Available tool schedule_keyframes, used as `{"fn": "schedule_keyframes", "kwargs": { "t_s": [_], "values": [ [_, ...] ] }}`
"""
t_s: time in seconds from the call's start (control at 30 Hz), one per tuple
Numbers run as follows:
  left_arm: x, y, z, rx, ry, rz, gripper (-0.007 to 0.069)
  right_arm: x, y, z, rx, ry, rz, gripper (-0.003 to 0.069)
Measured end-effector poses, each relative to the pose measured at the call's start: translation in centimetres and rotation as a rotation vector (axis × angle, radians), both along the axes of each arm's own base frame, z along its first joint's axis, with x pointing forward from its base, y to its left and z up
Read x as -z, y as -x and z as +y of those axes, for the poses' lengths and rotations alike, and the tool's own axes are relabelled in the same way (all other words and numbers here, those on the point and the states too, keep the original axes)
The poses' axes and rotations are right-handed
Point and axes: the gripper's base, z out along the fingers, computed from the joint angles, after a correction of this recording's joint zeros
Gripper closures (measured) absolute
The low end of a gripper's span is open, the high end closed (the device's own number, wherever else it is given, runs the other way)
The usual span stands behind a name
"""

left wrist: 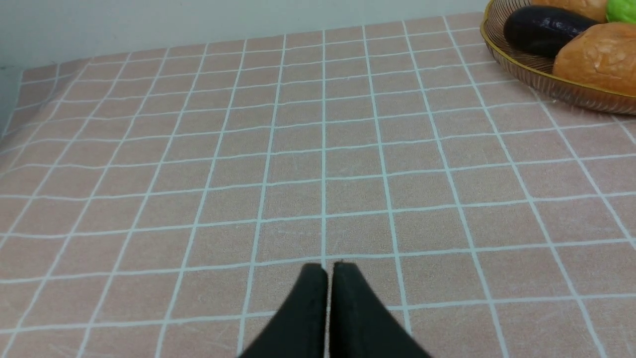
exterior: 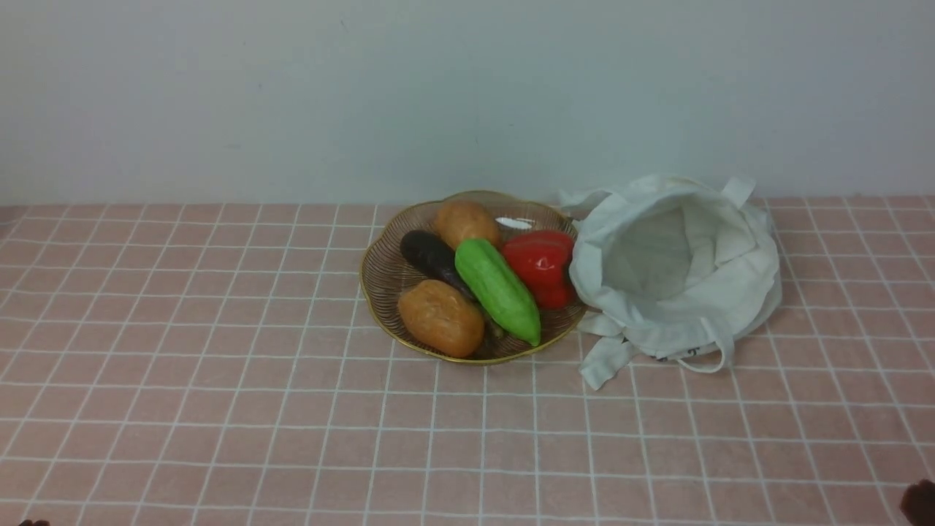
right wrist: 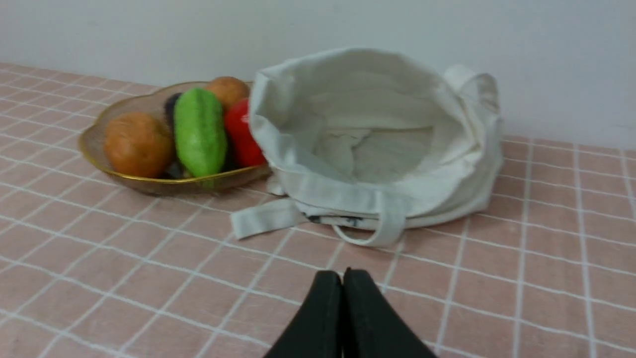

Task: Take vegetables from bag on pink coffee tablecloth place on plate.

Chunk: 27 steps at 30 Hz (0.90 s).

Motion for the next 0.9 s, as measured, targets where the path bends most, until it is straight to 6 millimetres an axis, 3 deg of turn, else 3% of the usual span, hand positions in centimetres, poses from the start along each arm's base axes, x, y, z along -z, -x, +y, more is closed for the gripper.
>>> {"fn": "schedule_keyframes", "kwargs": {
  "t_s": [0.33, 0.9],
  "values": [
    [0.0, 0.0, 0.0, 0.000, 0.000, 0.000, 0.0629, 0.5, 0.2, -1.2, 0.196, 0.005, 0.027, 0.0674],
    [0.0, 0.0, 0.0, 0.000, 0.000, 0.000, 0.0629, 0.6, 0.2, -1.2, 0.202, 0.005, 0.029, 0.0674]
  ]
}}
